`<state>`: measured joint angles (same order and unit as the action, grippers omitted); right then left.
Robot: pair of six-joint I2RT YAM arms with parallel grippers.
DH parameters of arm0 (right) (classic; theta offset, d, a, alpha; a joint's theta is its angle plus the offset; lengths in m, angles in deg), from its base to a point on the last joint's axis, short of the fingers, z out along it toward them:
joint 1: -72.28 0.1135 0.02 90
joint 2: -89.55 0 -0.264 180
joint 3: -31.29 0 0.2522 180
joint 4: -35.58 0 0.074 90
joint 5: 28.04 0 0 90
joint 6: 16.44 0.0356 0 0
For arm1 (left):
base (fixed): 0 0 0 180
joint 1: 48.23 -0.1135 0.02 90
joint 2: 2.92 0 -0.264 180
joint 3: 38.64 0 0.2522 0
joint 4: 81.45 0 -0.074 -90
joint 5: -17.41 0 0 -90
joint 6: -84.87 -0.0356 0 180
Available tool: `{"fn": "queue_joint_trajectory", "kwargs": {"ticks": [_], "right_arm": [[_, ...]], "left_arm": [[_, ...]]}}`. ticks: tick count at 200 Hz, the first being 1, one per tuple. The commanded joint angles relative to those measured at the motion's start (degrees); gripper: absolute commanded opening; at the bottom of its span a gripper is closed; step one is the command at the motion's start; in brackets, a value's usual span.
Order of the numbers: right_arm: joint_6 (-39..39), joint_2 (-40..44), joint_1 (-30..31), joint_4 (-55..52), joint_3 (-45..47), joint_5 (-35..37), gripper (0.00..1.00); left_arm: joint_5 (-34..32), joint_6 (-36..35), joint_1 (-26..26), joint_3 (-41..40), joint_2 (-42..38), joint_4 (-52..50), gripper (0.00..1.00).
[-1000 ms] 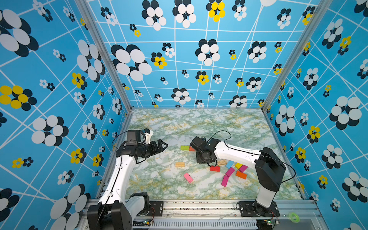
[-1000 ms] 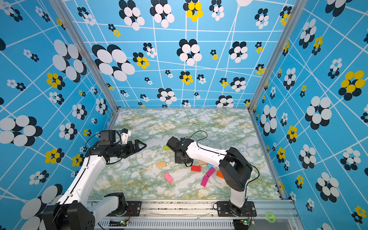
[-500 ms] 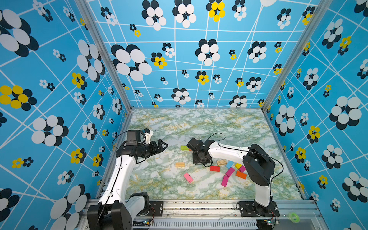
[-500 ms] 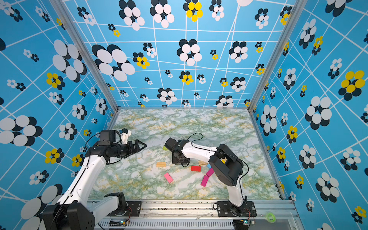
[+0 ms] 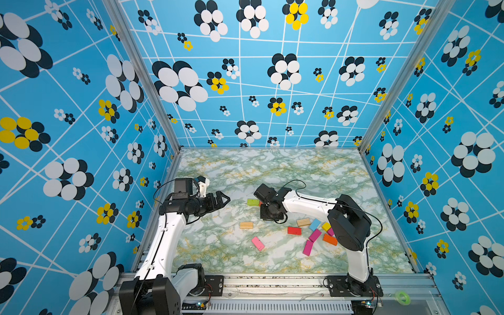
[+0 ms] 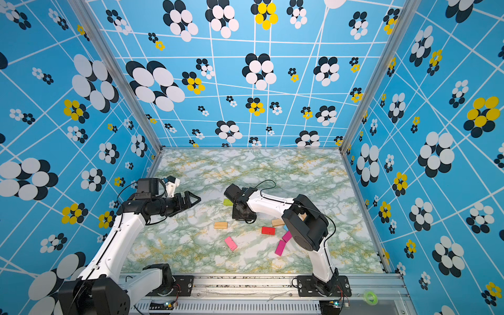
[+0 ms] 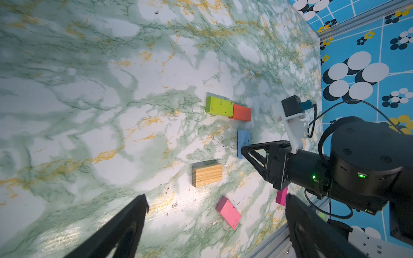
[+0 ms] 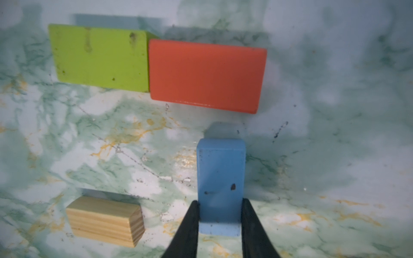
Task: Assemble the number 7 with building blocks
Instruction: Place the building block at the center of the board.
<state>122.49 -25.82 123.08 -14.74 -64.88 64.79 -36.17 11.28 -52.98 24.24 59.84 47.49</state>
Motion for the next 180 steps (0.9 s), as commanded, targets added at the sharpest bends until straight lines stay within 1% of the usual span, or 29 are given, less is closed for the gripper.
{"fn": "queue_joint_trajectory", "kwargs": {"ticks": [1, 180], "right_arm": [[0.52, -1.86, -0.77, -0.43, -1.08, -0.22, 0.30], [0.34, -2.86, -1.94, -2.75, -1.95, 2.75, 0.30]], "left_arm": [[0.73, -1.15, 0.38, -0.59, -0.58, 0.30, 0.99], [1.19, -1.11, 0.71, -0.52, -0.60, 0.53, 0.99]]}}
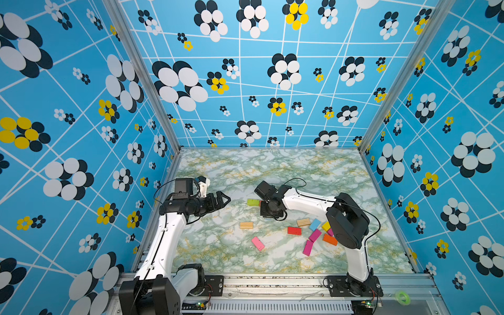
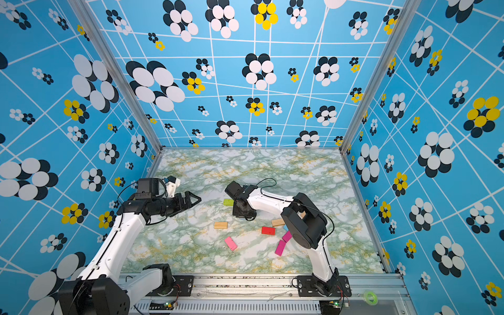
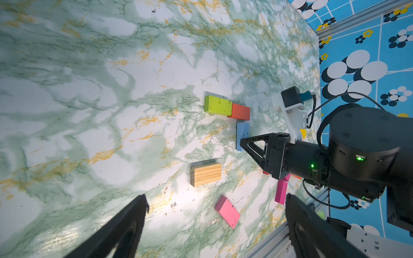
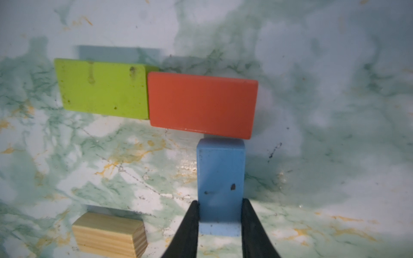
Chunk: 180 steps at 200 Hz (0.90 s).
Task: Assemble the number 7 with building blocks
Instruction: Place the building block at the center of the board.
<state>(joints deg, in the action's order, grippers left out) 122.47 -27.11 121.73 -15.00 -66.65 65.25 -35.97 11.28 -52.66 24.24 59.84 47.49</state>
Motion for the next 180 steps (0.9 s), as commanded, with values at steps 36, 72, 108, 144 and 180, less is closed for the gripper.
{"fn": "queue_joint_trajectory", "kwargs": {"ticks": [36, 72, 108, 144, 180], "right_arm": [[0.54, -1.68, -0.67, -2.68, -0.17, 2.60, 0.30], [0.29, -2.14, -0.72, -1.97, -0.37, 1.83, 0.33], [0.20, -2.43, -0.67, -1.52, -0.46, 1.76, 0.42], [0.40, -1.16, -0.68, -0.41, 0.46, 1.30, 0.61], [0.36, 4.67, -0.67, 2.18, 3.68, -0.26, 0.73]], "left_arm": [[1.08, -1.09, 0.38, -0.52, -0.72, 0.56, 0.99], [1.02, -1.16, 0.39, -0.52, -0.82, 0.56, 0.99], [1.06, -1.19, 0.48, -0.52, -0.92, 0.51, 0.99], [0.82, -1.28, 0.48, -0.53, -0.95, 0.38, 0.99], [0.60, -1.39, 0.47, -0.44, -0.89, 0.23, 0.99]]}}
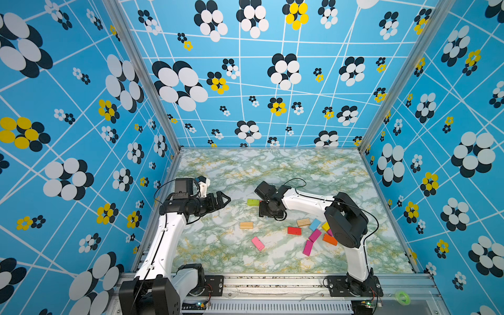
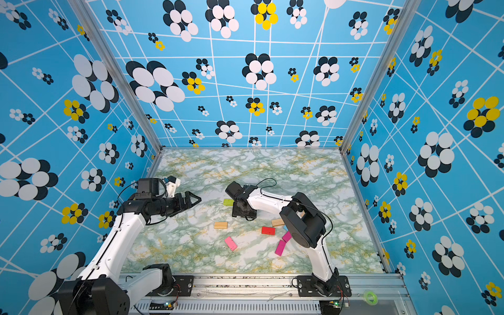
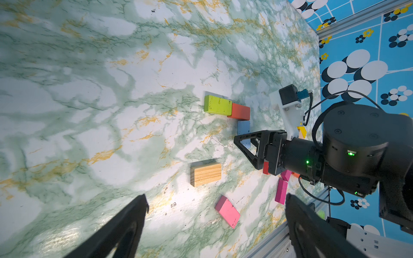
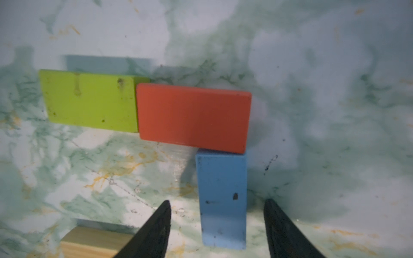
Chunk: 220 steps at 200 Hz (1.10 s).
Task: Assemble the number 7 with building blocks
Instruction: Place the building block at the center of the board.
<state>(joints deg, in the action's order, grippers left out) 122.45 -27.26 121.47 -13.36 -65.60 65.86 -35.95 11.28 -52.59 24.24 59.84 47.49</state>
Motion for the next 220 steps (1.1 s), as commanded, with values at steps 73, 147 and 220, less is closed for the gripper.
{"fn": "queue_joint_trajectory", "kwargs": {"ticks": [73, 147, 220], "right_arm": [[5.03, 22.84, -1.10, 22.09, 22.72, -13.99, 0.98], [20.14, 26.24, -1.33, 56.16, 43.23, -13.00, 0.99], [25.91, 24.39, -0.59, 56.04, 44.62, -9.88, 0.99]], "left_arm": [[0.10, -1.89, 0.46, -0.43, -1.21, 0.12, 0.99], [0.01, -2.13, 0.64, -0.52, -1.74, 0.13, 0.99], [-0.20, -2.32, 0.70, -0.43, -1.85, 0.03, 0.99]]}}
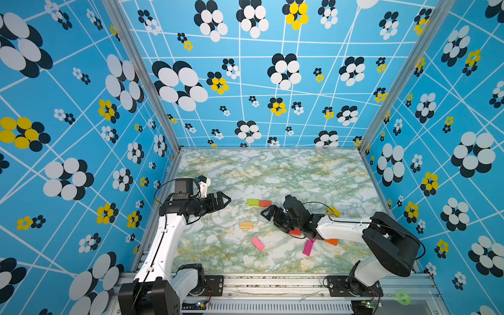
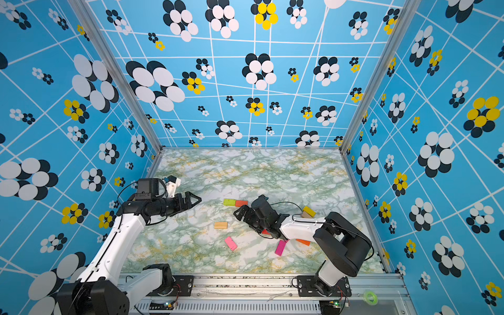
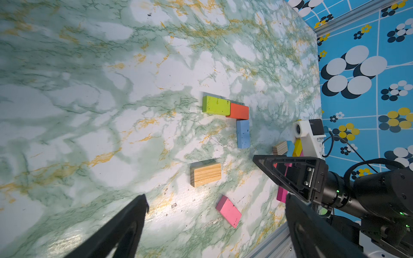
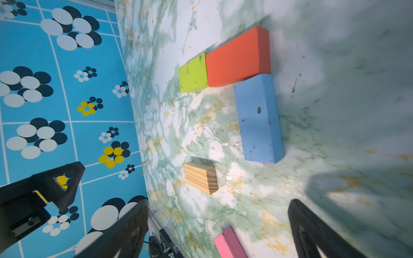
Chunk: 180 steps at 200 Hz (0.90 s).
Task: Assemble the number 7 with building blocks
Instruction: Place the building block at the center of the board, then assemble the building block at the center of the board.
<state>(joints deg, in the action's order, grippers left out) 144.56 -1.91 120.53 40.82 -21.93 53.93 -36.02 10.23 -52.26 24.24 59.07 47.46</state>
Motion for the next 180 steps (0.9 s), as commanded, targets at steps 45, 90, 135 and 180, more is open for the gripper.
{"fn": "queue_joint_trajectory", "kwargs": {"ticks": [45, 90, 135, 180], "right_arm": [[5.58, -2.86, 0.94, 3.85, 0.79, 1.05, 0.99], [7.63, -2.49, 2.48, 3.32, 1.13, 4.05, 0.99], [11.31, -3.82, 4.44, 6.14, 1.15, 7.59, 0.99], [14.30, -6.17, 4.53, 10.73, 3.03, 9.73, 0.99]], "left_arm": [[-0.02, -1.24, 0.40, -0.43, -0.91, 0.06, 0.99], [-0.11, -1.28, 0.43, -0.43, -0.98, 0.06, 0.99], [0.07, -1.27, 0.67, -0.43, -1.09, 0.06, 0.99], [-0.18, -1.40, 0.97, -0.43, -1.35, -0.03, 0.99]]}}
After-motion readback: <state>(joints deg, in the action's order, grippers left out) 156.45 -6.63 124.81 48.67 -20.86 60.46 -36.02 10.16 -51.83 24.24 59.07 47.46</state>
